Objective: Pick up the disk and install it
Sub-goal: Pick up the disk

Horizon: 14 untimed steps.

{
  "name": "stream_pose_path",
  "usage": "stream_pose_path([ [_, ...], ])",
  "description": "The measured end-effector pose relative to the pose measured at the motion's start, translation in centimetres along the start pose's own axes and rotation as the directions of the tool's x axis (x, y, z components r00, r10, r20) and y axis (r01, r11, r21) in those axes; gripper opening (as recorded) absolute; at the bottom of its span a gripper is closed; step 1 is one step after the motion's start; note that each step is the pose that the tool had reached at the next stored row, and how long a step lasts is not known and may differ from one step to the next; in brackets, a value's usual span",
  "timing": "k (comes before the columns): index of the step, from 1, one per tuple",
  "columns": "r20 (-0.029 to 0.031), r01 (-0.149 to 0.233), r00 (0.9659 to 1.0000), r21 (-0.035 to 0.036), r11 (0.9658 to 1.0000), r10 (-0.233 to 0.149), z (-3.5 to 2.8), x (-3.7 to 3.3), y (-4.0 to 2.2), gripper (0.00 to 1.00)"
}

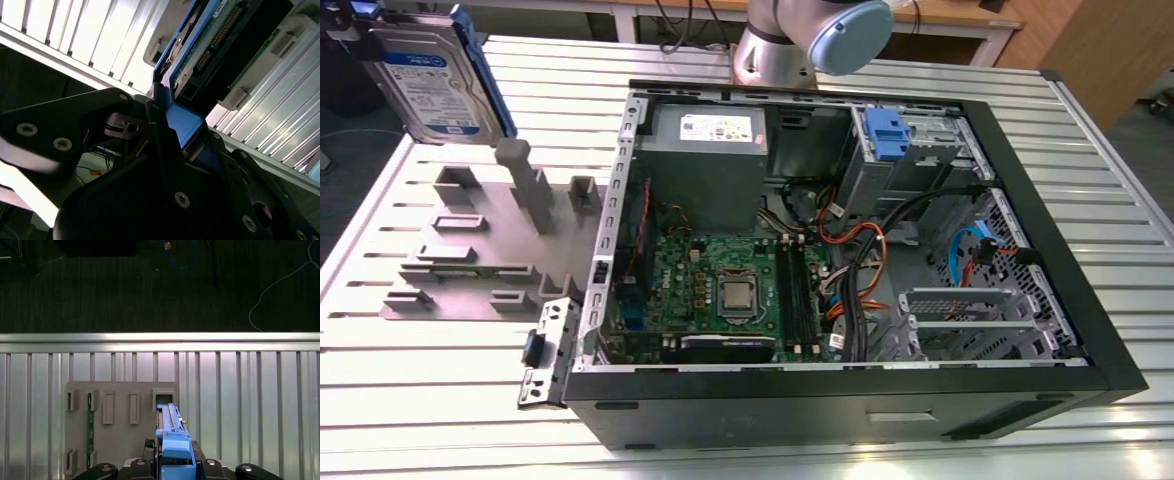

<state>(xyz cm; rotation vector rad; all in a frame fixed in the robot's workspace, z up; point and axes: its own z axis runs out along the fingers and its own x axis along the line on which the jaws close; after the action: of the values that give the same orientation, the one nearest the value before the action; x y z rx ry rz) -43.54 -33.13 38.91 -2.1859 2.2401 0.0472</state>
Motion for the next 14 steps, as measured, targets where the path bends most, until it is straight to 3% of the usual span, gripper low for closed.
stream_pose_path([
  [14,0.0000,0.000,1.0000,0.0000,1.0000,0.000,-0.25,-0.01,0.00,0.36],
])
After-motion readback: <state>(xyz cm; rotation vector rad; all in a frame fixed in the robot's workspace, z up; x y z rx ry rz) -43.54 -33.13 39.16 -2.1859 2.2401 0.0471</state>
